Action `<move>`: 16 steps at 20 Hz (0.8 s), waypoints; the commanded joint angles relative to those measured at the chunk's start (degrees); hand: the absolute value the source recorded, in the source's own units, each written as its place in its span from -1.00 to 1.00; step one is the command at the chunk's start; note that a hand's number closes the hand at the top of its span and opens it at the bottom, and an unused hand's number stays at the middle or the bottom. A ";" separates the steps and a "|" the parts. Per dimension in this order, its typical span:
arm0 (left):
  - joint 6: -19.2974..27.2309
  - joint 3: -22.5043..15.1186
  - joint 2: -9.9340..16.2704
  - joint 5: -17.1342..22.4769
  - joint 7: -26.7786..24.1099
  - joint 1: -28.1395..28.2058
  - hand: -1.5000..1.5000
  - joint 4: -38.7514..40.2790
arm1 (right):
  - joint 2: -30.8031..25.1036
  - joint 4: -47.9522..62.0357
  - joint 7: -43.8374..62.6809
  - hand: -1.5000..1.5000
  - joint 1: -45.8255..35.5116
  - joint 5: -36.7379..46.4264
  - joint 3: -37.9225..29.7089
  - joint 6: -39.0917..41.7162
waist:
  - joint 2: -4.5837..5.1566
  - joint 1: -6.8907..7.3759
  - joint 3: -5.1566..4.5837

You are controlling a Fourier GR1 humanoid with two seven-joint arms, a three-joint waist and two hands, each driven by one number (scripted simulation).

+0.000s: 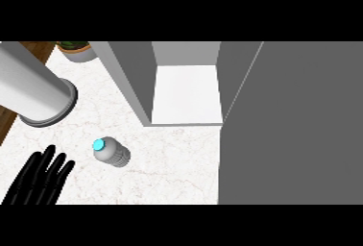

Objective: Pick up the bottled water, place it into the cabinet and close the cabinet

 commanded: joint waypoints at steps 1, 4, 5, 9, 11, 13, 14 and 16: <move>-2.47 5.46 0.54 5.40 -4.07 -0.70 -1.00 4.66 | -0.63 -12.78 4.61 -1.00 4.69 -9.46 -2.06 0.13 | 0.10 -0.30 -0.03; -4.23 7.68 1.99 7.94 -3.44 -0.13 -1.00 5.34 | -1.31 -11.51 6.44 -1.00 0.90 -11.53 -3.72 -1.68 | 0.24 0.33 -0.03; -3.55 8.32 1.12 5.53 -5.73 -3.01 -1.00 10.27 | -0.51 -11.81 3.88 -1.00 5.97 -10.73 -2.73 1.10 | 0.16 -0.68 0.01; -8.04 12.51 3.58 7.07 -11.63 -4.13 -1.00 17.37 | -1.31 -11.55 2.69 -1.00 6.96 -12.82 -3.72 2.89 | 0.12 -0.76 -0.04; -9.91 15.34 4.87 8.81 -13.62 -6.36 -1.00 21.28 | -1.16 -10.73 1.27 -1.00 7.03 -11.99 -3.04 3.92 | 0.19 -0.80 -0.04; -10.02 13.22 3.27 5.42 -17.12 -8.17 -1.00 28.22 | -1.26 -8.24 0.36 -1.00 6.07 -12.54 -4.73 3.82 | 0.33 -0.71 -0.02; -8.16 14.01 3.34 4.49 -15.71 -13.09 -1.00 29.11 | -1.18 -10.26 1.55 -1.00 6.31 -12.49 -3.45 3.54 | 0.40 -1.25 -0.02; -10.61 13.25 2.85 4.03 -20.43 -10.29 -1.00 31.91 | -0.97 -10.00 -1.09 -1.00 9.67 -12.41 -5.21 5.46 | 0.18 -0.93 0.02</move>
